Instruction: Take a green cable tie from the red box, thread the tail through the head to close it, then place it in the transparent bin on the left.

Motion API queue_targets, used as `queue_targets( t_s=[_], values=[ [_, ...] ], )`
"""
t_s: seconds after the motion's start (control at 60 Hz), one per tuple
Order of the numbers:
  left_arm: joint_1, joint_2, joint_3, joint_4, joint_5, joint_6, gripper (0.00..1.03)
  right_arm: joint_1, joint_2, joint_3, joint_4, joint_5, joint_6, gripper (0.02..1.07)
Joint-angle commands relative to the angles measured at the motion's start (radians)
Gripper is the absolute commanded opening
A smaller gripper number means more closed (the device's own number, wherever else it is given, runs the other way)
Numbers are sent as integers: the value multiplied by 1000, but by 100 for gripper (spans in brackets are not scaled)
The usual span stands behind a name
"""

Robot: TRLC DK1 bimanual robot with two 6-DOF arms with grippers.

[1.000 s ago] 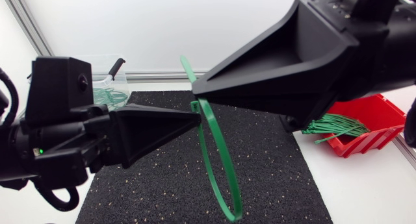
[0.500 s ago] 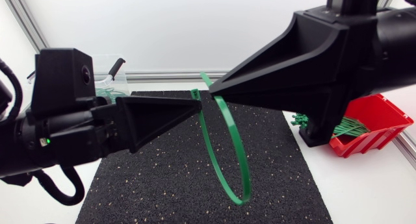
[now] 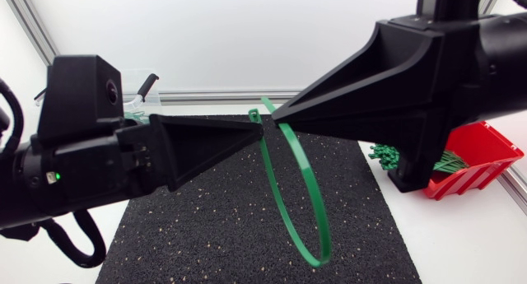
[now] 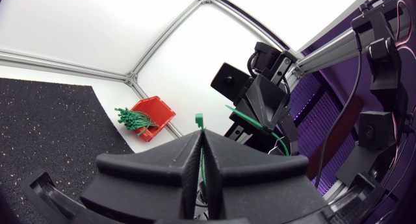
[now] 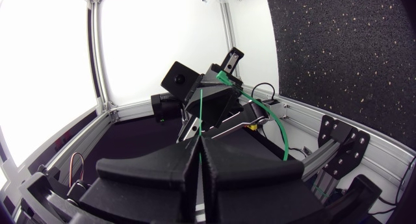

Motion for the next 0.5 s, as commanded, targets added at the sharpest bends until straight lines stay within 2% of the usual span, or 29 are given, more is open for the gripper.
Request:
queue_targets(
  t_s=[0.0,0.317,0.483],
  values=[
    [-12,-8,41,-7,-13,-36,4,4,-13,24,-12,-4,36,8],
    [-24,-51,52,-28,-32,-57,4,30,-44,36,-39,-4,50,8],
    [-70,-40,58,-28,-63,-42,4,31,-50,33,-38,-2,50,8]
  ],
)
